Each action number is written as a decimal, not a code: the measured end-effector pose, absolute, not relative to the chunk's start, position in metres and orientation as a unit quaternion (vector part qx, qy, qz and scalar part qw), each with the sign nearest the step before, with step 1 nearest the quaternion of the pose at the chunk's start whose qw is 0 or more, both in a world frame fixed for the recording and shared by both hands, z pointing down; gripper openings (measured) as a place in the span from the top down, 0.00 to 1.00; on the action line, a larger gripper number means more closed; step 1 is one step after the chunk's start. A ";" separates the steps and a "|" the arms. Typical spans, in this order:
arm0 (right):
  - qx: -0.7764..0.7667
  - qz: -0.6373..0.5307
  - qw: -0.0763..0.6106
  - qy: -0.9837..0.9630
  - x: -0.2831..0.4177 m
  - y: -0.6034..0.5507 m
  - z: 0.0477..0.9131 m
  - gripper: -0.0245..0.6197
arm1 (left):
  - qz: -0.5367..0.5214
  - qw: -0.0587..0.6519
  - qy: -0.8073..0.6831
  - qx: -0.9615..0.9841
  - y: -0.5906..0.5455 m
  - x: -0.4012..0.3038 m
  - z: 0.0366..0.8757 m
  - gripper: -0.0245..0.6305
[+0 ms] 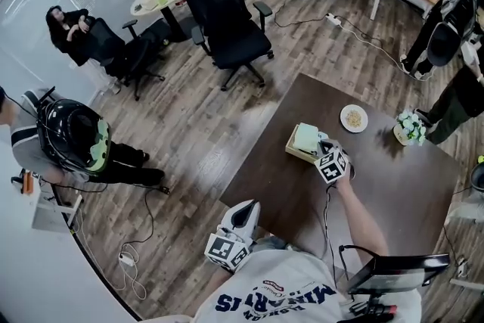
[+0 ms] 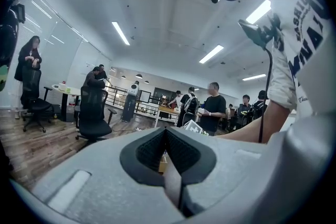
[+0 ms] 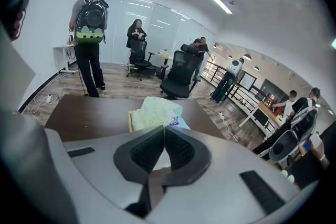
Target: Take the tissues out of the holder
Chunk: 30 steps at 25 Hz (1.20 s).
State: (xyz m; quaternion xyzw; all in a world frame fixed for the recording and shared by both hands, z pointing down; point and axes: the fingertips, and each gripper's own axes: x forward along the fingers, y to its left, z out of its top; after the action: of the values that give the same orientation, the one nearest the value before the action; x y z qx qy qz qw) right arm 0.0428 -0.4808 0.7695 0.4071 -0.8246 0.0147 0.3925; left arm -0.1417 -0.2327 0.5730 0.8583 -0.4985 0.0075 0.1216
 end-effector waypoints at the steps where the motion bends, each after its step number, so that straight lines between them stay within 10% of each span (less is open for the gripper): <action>1: 0.410 0.010 0.387 -0.826 0.045 -0.478 0.761 0.95 | 0.007 0.119 -0.494 0.861 -0.233 -0.139 0.572 0.96; 30: 0.479 -0.082 0.276 -0.829 0.077 -0.424 0.587 0.95 | -0.004 0.078 -0.415 0.906 -0.214 -0.083 0.552 0.96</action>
State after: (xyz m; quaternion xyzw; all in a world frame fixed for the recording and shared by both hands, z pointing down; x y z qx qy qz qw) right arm 0.0772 -0.4240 0.5871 0.4794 -0.8291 -0.0816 0.2759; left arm -0.0832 -0.2139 0.5522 0.9065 -0.4150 -0.0038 0.0783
